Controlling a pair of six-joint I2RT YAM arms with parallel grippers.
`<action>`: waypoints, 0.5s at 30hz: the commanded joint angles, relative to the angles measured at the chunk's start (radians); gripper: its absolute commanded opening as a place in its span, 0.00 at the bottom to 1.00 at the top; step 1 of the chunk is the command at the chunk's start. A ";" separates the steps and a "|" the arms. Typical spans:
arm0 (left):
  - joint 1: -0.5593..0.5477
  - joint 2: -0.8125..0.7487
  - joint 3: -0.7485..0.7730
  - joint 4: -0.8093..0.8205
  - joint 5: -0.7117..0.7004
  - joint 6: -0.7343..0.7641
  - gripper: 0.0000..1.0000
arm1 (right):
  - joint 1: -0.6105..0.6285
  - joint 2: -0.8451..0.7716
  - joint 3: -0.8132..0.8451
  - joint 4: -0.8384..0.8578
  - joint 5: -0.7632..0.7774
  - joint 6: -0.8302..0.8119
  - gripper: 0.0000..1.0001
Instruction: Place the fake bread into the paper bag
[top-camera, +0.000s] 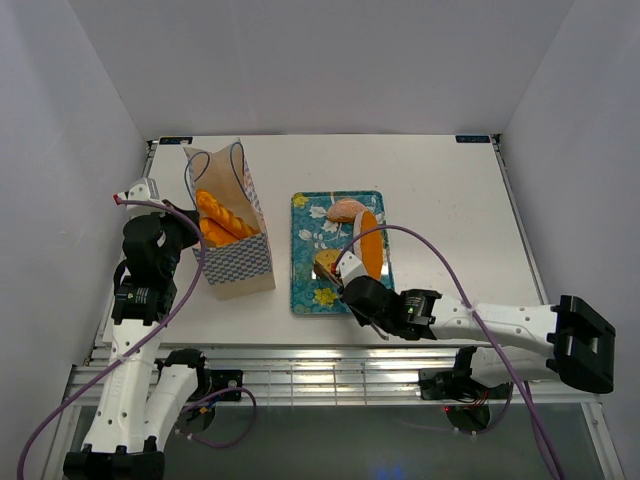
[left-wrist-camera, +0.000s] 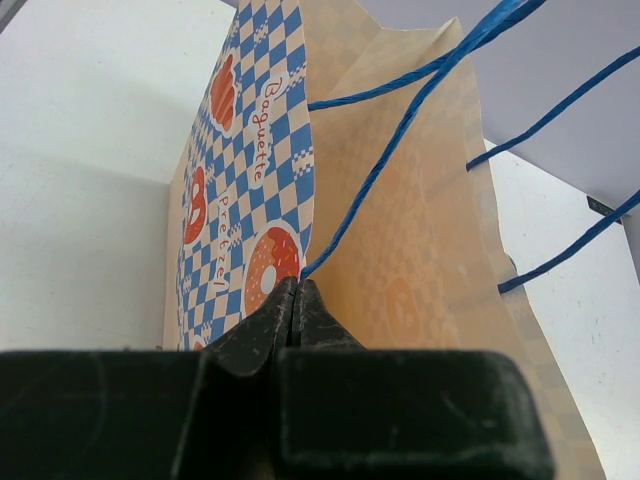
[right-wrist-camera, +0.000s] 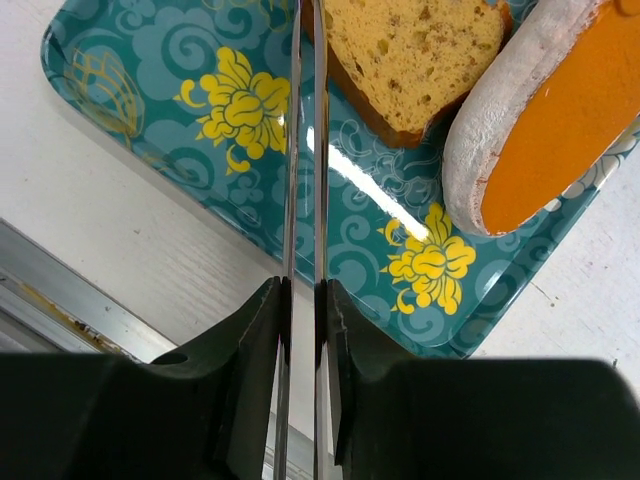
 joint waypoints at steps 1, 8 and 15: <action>-0.007 -0.020 -0.007 0.006 0.003 0.002 0.09 | 0.005 -0.061 0.045 0.038 -0.021 0.020 0.08; -0.012 -0.021 -0.005 0.006 -0.003 0.004 0.09 | 0.005 -0.181 0.048 0.125 -0.091 0.030 0.08; -0.015 -0.023 -0.005 0.003 -0.006 0.004 0.09 | 0.004 -0.279 0.048 0.180 -0.105 0.049 0.08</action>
